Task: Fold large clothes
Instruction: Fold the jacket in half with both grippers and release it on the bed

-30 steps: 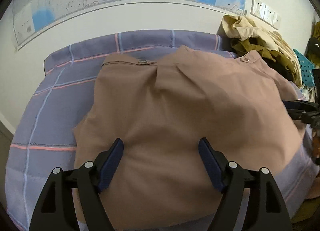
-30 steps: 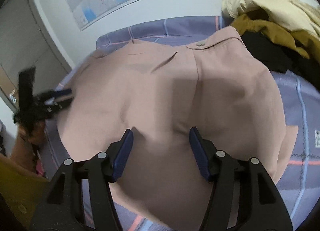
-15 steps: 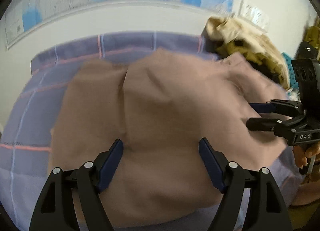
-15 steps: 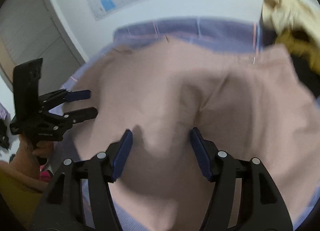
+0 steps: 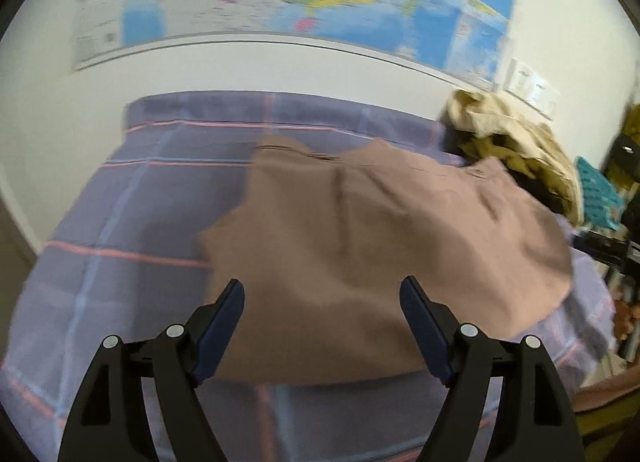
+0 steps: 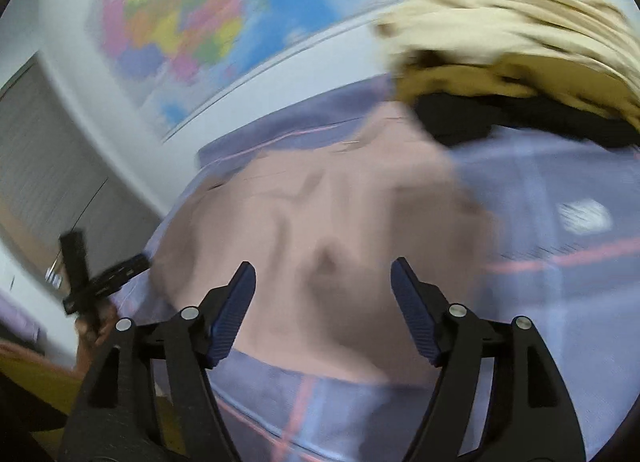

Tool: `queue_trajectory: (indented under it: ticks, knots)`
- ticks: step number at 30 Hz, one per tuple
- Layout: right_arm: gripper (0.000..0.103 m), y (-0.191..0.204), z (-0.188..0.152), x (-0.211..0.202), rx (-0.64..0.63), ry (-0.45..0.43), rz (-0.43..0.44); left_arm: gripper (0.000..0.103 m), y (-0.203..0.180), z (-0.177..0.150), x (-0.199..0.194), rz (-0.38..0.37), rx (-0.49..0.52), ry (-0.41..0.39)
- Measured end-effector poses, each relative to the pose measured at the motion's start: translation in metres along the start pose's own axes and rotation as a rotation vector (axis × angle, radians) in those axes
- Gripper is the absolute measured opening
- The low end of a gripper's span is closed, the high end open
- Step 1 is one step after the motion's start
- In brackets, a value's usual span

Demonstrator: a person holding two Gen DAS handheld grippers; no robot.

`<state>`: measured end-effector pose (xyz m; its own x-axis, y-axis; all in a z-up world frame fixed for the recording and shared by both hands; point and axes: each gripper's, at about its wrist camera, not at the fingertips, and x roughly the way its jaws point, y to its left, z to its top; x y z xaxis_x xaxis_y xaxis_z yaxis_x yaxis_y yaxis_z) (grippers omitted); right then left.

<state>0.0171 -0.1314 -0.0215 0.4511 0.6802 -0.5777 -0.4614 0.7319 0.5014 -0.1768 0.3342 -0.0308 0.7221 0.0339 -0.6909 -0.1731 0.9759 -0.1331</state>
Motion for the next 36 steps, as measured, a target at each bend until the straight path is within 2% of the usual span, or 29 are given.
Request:
queue_trajectory:
  ticks: [4,7,12,17,19,24,32,36]
  knots:
    - [0.071,-0.035,-0.012,0.002,0.126,0.027,-0.029,0.08,0.02,-0.005,0.003,0.067,-0.065,0.033]
    - [0.075,-0.045,-0.022,0.011,0.17,0.051,-0.032,0.08,0.028,-0.011,0.009,0.083,-0.108,0.076]
    - [0.082,-0.054,-0.031,0.012,0.207,0.051,0.0,0.081,0.032,-0.026,0.011,0.033,-0.149,0.126]
    - [0.083,-0.05,-0.033,0.011,0.197,0.044,0.002,0.081,0.026,-0.039,0.013,-0.026,-0.167,0.176]
    - [0.086,-0.049,-0.033,0.012,0.196,0.042,0.012,0.085,0.023,-0.042,0.012,-0.038,-0.178,0.172]
    - [0.088,-0.046,-0.034,0.015,0.184,0.04,0.016,0.086,0.016,-0.042,0.013,-0.133,-0.211,0.181]
    - [0.089,-0.044,-0.034,0.018,0.181,0.039,0.043,0.091,-0.014,-0.037,0.025,-0.197,-0.192,0.187]
    - [0.09,-0.043,-0.034,0.02,0.178,0.038,0.043,0.092,-0.027,-0.034,0.032,-0.188,-0.162,0.183]
